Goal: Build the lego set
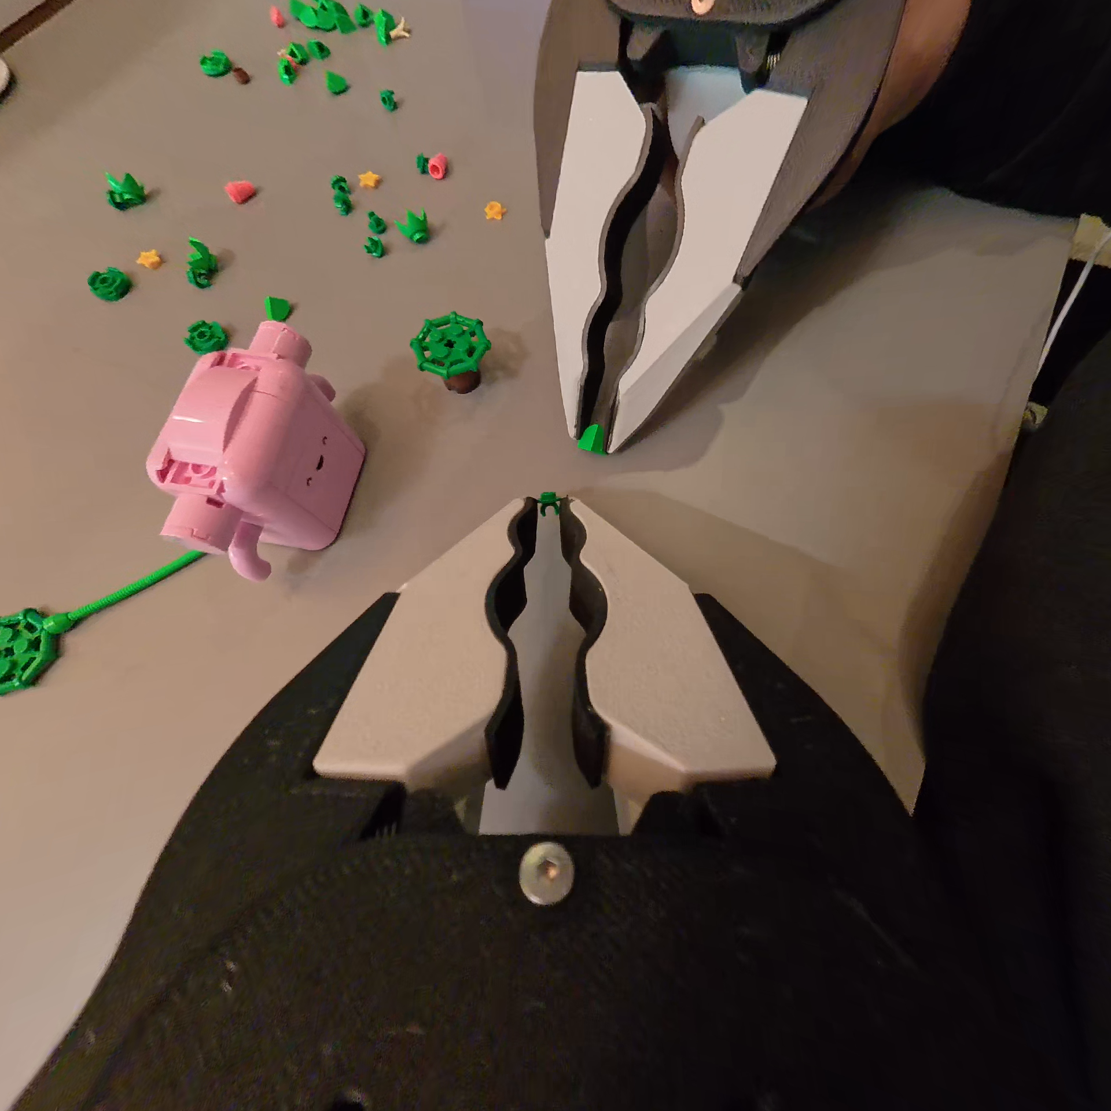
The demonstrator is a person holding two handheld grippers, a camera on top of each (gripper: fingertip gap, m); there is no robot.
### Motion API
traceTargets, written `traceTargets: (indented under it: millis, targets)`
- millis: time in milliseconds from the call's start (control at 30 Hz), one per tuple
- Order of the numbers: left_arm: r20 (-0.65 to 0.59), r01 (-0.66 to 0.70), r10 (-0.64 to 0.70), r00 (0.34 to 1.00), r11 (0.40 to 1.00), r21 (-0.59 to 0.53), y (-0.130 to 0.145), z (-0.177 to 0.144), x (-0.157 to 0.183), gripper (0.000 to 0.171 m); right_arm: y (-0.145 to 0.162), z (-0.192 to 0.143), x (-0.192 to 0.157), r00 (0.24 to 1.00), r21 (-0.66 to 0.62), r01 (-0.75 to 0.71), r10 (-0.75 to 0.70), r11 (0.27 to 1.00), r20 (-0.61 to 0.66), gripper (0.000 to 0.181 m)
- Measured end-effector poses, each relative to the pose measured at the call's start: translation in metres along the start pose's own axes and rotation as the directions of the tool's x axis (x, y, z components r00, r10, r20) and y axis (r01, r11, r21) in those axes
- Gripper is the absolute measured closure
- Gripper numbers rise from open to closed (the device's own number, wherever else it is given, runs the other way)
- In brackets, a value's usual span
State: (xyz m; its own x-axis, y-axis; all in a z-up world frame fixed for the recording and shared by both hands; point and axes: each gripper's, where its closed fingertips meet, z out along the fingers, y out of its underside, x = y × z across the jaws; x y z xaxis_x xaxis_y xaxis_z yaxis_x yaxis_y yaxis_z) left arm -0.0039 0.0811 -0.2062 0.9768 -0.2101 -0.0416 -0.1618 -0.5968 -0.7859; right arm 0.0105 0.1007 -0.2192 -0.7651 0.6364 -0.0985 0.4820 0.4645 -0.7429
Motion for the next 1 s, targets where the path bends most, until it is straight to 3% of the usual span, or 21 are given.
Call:
traceTargets:
  millis: [167, 400, 1000]
  targets:
    - [-0.008, 0.04, -0.039, 0.999, 0.999, 0.025, -0.002, -0.003, -0.003, 0.167, 0.001, -0.01, 0.003, 0.998, -0.036, 0.029, -0.03, 0.999, -0.046, 0.174]
    - [-0.005, 0.036, -0.036, 0.999, 0.999, 0.011, 0.0, -0.001, -0.003, 0.167, 0.02, -0.022, 0.006, 0.993, -0.186, 0.038, -0.059, 0.982, -0.105, 0.174]
    - [-0.008, 0.044, -0.044, 0.999, 0.999, 0.002, 0.001, -0.001, -0.004, 0.167, 0.01, -0.008, -0.006, 0.993, -0.162, 0.085, -0.096, 0.983, -0.064, 0.169]
